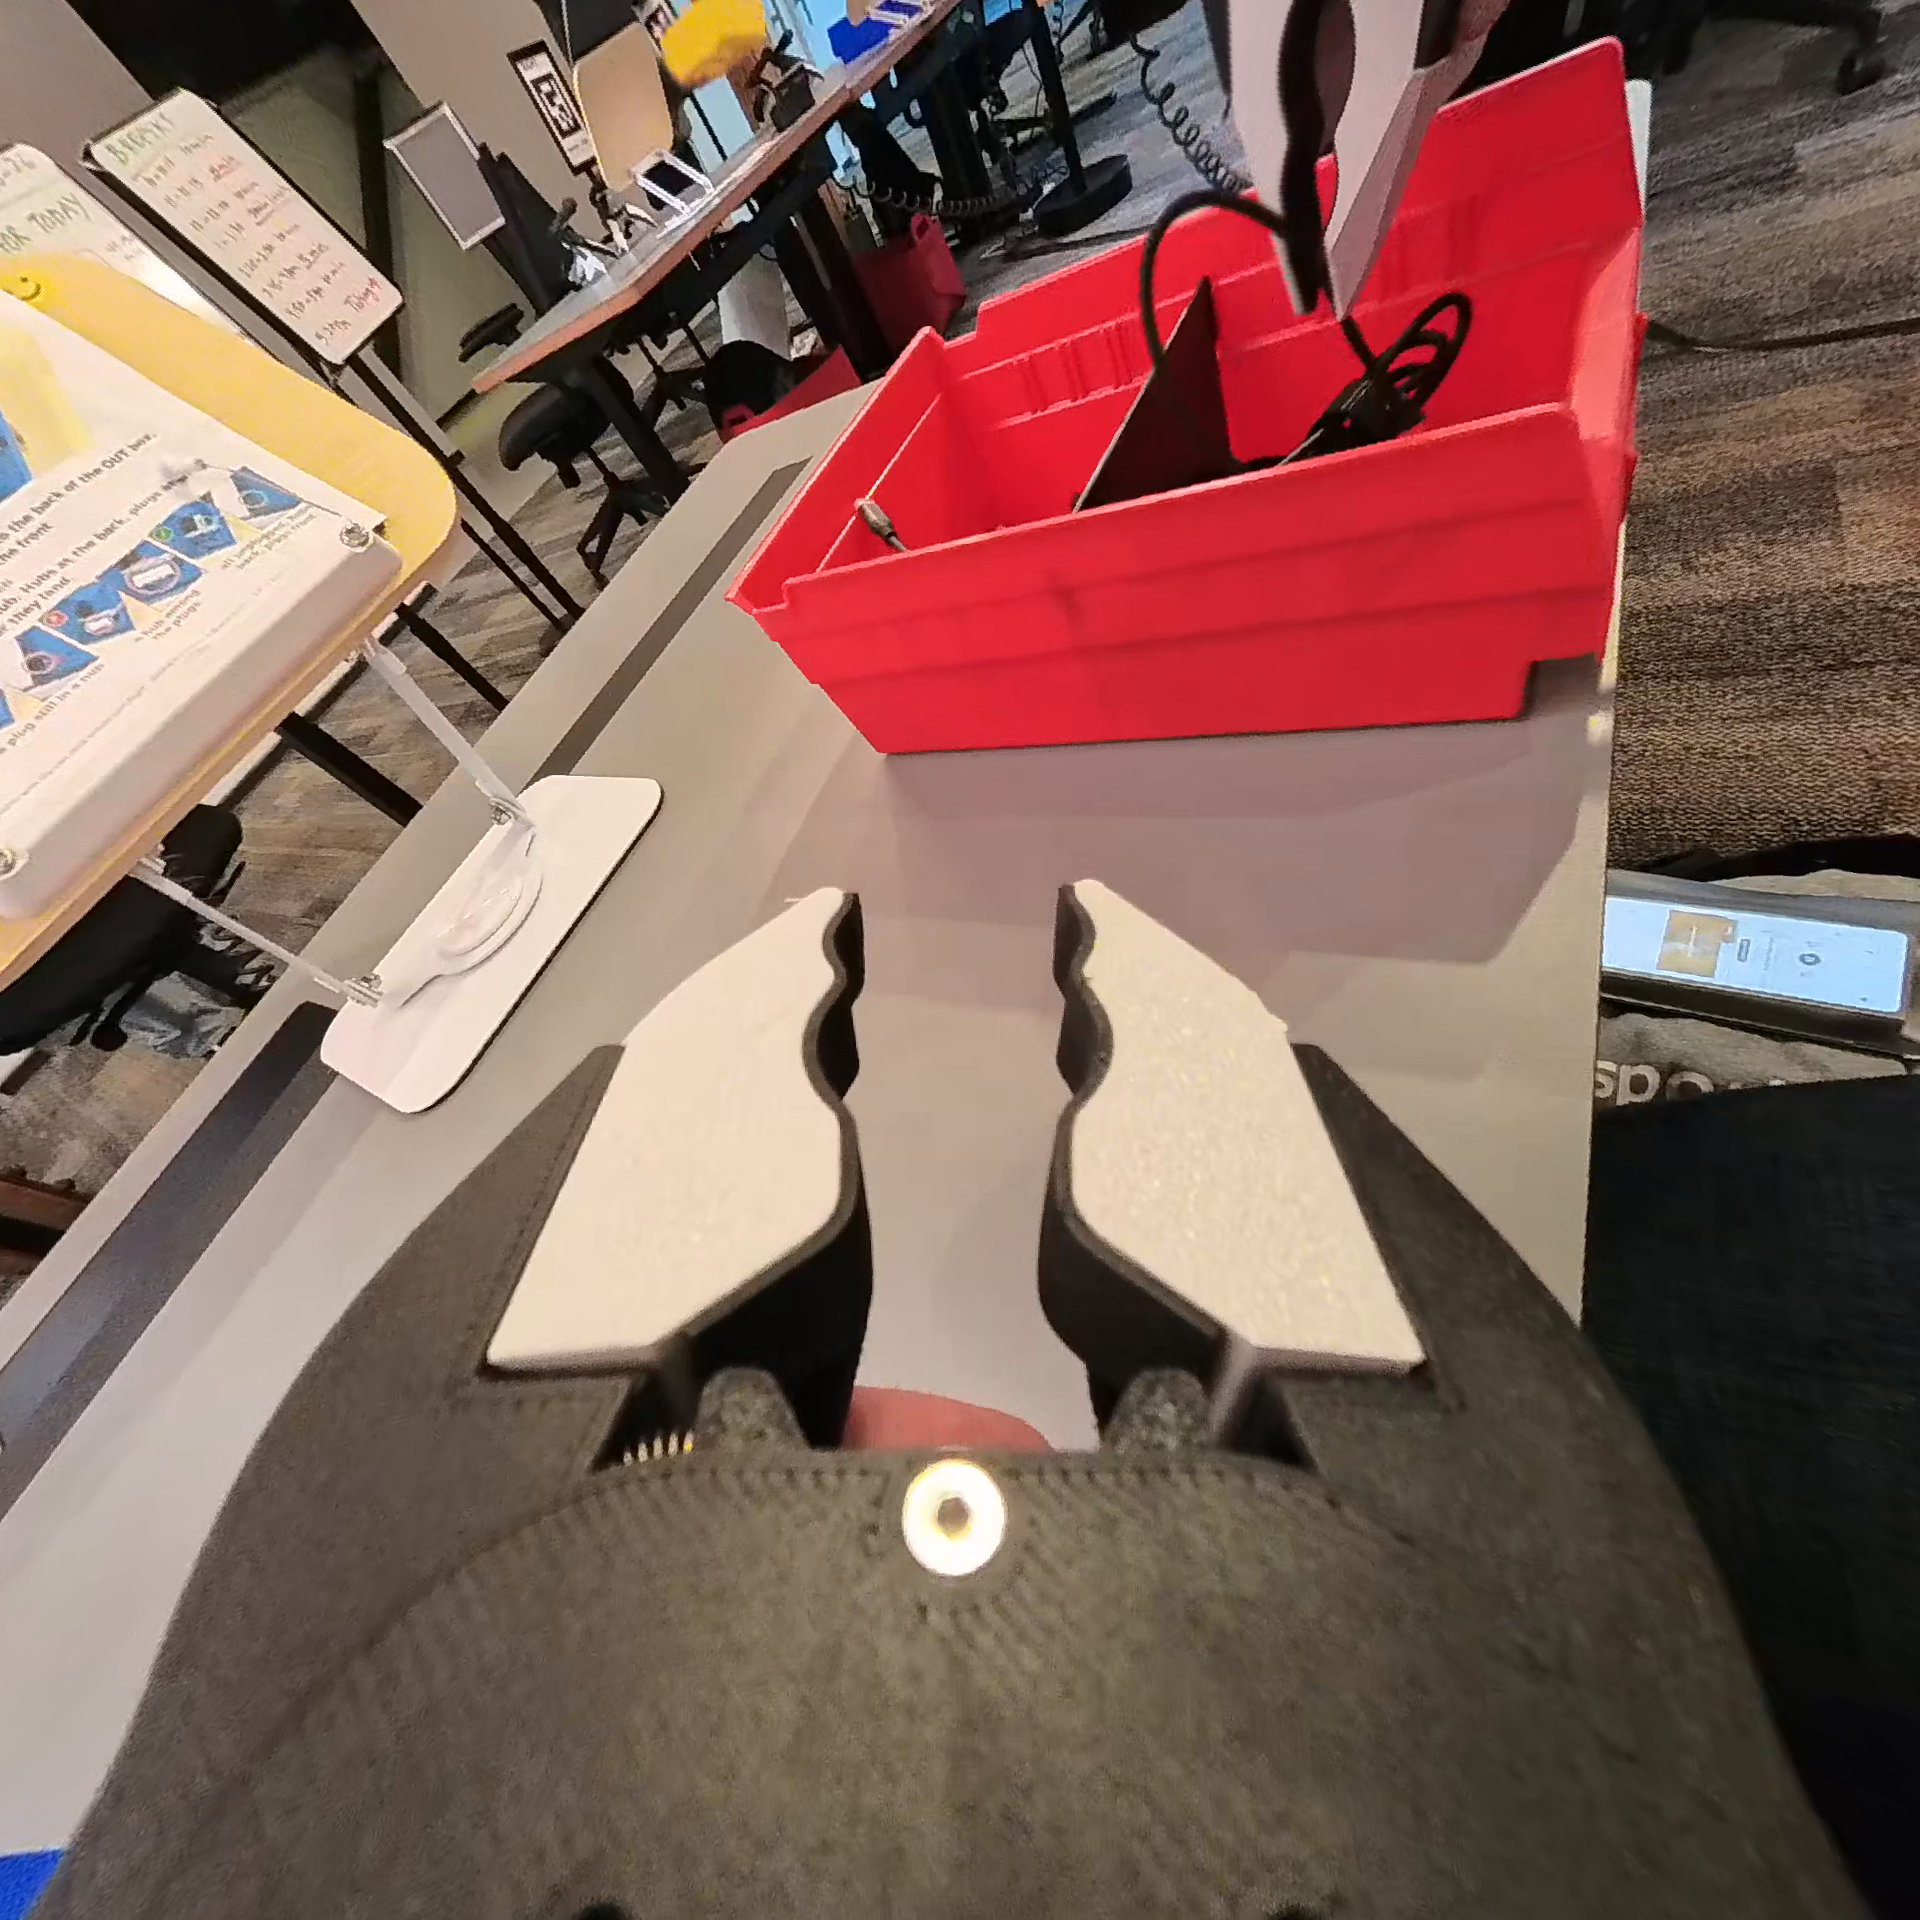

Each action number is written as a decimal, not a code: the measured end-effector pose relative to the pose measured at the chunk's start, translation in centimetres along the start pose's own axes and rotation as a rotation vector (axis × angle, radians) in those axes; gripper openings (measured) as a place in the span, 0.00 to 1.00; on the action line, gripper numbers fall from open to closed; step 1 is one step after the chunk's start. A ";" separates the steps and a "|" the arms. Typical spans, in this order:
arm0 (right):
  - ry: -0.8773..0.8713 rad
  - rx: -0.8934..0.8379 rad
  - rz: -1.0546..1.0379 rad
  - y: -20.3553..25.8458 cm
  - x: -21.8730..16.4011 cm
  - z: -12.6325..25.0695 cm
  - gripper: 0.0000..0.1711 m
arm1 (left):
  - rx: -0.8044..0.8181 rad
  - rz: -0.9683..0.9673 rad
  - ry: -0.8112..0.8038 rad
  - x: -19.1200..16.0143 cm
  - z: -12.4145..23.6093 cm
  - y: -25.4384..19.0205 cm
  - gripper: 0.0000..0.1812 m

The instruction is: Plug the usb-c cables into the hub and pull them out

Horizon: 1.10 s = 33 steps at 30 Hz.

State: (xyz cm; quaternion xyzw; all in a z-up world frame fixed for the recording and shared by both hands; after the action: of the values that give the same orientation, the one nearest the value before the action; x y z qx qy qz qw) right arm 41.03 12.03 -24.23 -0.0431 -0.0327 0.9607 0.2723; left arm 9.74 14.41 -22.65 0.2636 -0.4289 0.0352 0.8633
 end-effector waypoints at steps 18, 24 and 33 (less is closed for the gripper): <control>0.257 -0.078 0.241 0.6 -1.7 7.9 0.01 | -0.005 0.001 0.016 -0.4 0.0 -0.1 0.19; 0.434 0.017 0.380 1.6 -1.0 6.4 0.01 | -0.018 0.002 0.008 -0.2 -0.4 -0.3 0.19; 0.422 0.070 0.403 0.4 4.4 -3.3 0.03 | -0.004 0.006 0.019 -0.8 0.2 0.2 0.19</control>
State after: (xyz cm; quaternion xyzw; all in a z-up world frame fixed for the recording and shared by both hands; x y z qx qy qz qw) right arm 37.37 14.12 -27.87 -0.2383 0.0672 0.9657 0.0782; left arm 8.99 14.62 -23.06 0.2602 -0.4216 0.0396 0.8677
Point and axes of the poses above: each gripper's, where its closed fingertips meet, z back along the fingers, x out of its top, y = z × x across the jaws, the point moved 4 cm from there along z, back along the fingers, and after that the axes turned 13 degrees about y, right-handed, at the moved point
